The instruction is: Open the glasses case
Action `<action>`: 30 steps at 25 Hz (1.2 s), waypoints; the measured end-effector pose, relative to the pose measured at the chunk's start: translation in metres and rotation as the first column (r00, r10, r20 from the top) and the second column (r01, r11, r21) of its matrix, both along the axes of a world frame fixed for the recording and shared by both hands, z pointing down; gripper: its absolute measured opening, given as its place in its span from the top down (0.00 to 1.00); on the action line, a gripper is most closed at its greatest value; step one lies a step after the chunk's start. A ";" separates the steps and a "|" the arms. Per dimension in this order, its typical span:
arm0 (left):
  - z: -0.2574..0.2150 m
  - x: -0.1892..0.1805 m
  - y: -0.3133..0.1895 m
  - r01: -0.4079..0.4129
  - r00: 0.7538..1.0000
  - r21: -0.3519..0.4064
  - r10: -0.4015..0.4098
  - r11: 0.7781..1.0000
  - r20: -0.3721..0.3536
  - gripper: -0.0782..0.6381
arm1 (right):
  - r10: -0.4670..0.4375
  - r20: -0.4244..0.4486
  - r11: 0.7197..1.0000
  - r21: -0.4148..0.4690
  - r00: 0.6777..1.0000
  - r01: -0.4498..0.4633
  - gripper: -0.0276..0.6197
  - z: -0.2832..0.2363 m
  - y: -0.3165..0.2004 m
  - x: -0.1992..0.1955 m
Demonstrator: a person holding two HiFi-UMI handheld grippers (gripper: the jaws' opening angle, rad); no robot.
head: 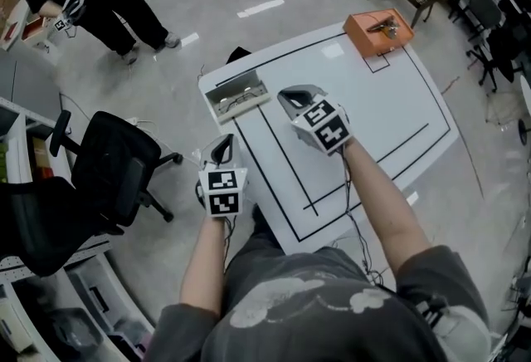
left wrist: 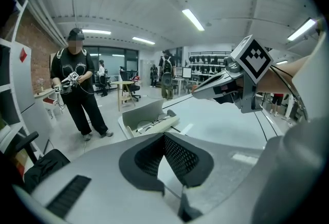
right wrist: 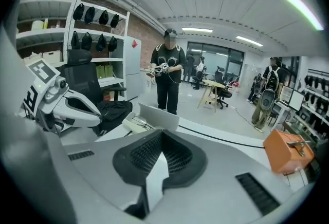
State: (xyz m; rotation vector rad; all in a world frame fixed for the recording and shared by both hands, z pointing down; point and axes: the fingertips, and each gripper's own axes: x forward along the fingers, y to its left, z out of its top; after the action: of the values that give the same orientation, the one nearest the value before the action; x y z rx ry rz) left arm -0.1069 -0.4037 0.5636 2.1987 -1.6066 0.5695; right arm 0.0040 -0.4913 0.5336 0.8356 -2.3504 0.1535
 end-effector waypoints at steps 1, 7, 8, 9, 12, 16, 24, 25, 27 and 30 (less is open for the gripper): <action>-0.003 0.003 0.007 -0.002 1.000 0.004 0.002 1.000 -0.001 0.89 | 0.007 0.014 1.000 0.003 1.000 -0.007 0.96 -0.003 0.008 0.004; -0.020 0.028 0.052 -0.015 1.000 0.032 0.016 0.999 -0.007 0.89 | 0.058 0.082 0.998 0.025 0.995 -0.061 0.96 -0.025 0.056 0.030; -0.024 0.031 0.060 -0.018 1.000 0.038 0.018 0.999 -0.008 0.89 | 0.067 0.091 0.997 0.033 0.994 -0.070 0.96 -0.029 0.065 0.034; -0.028 0.034 0.069 -0.019 1.000 0.046 0.019 0.999 -0.009 0.89 | 0.073 0.099 0.996 0.041 0.992 -0.078 0.96 -0.034 0.074 0.039; -0.040 0.043 0.096 -0.017 1.000 0.071 0.018 0.997 -0.011 0.89 | 0.087 0.127 0.993 0.064 0.988 -0.095 0.96 -0.048 0.104 0.052; -0.060 0.055 0.133 -0.011 1.000 0.109 0.012 0.994 -0.011 0.89 | 0.103 0.181 0.987 0.101 0.978 -0.122 0.96 -0.069 0.146 0.069; -0.078 0.086 0.221 -0.017 1.000 0.138 0.020 0.990 -0.014 0.89 | 0.119 0.225 0.982 0.115 0.967 -0.148 0.96 -0.089 0.241 0.109; -0.080 0.089 0.231 -0.015 1.000 0.140 0.017 0.990 -0.018 0.89 | 0.121 0.226 0.983 0.108 0.967 -0.149 0.96 -0.088 0.253 0.115; -0.082 0.095 0.252 -0.007 1.000 0.141 0.011 0.990 -0.025 0.89 | 0.129 0.234 0.983 0.100 0.964 -0.155 0.96 -0.088 0.274 0.125; -0.088 0.103 0.278 0.005 0.999 0.148 0.001 0.989 -0.040 0.89 | 0.139 0.255 0.981 0.095 0.957 -0.168 0.96 -0.089 0.301 0.140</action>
State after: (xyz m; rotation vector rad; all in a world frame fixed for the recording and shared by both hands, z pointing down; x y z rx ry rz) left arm -0.0042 -0.1256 0.4752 2.2989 -1.6791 0.4150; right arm 0.1436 -0.1905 0.4443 1.1135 -2.5443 0.1976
